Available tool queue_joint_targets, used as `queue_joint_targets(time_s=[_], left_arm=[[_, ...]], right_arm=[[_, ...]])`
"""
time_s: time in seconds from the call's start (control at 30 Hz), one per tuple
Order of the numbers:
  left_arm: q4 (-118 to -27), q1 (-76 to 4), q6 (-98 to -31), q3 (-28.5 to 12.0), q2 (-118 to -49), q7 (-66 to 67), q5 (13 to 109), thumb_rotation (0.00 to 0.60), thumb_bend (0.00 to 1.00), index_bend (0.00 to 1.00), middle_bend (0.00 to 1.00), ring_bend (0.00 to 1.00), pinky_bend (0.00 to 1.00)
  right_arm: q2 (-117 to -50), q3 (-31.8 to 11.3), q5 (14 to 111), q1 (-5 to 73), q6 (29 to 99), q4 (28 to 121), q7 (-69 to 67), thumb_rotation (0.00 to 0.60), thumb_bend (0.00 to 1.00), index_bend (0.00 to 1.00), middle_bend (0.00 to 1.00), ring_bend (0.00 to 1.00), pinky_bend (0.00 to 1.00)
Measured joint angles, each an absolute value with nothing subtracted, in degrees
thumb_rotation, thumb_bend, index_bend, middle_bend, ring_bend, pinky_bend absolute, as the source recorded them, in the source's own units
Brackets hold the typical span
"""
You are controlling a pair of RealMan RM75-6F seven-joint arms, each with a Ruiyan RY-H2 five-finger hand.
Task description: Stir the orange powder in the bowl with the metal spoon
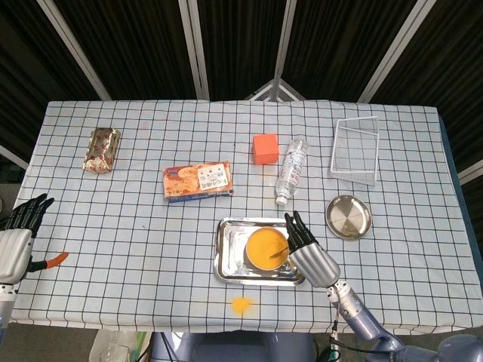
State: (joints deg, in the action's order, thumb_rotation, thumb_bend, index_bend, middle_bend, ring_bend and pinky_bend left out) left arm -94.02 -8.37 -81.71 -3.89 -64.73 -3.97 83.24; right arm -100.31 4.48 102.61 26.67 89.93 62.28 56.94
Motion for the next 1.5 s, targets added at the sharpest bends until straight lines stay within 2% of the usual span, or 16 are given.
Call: queue_joint_targets(time_s=[0.3,0.87,1.5], left_arm=[[-94.0,-8.4,-81.7,-3.9,-64.7,-3.9,83.2,0.600,0.02,0.00,0.00,0.00,0.00],[-94.0,-8.4,-81.4,-3.8,-64.5,-4.6,83.4,0.600,0.02,0.00,0.00,0.00,0.00],[-94.1,-8.5,-81.2,-3.9,-64.5,-4.4,82.9,0.600,0.02,0.00,0.00,0.00,0.00]], right_arm=[[-100.5,3.9,103.2,25.9,88.4,62.1,59.0,0.600,0.78,0.78,0.28,0.00,0.00],[-104.6,-0.7,101.5,27.3,84.8,61.3,58.9,0.600,0.78,0.78,0.28,0.00,0.00],[-105.2,-3.4,100.9,29.0,82.8,60.9,59.2,0.600,0.78,0.78,0.28,0.00,0.00]])
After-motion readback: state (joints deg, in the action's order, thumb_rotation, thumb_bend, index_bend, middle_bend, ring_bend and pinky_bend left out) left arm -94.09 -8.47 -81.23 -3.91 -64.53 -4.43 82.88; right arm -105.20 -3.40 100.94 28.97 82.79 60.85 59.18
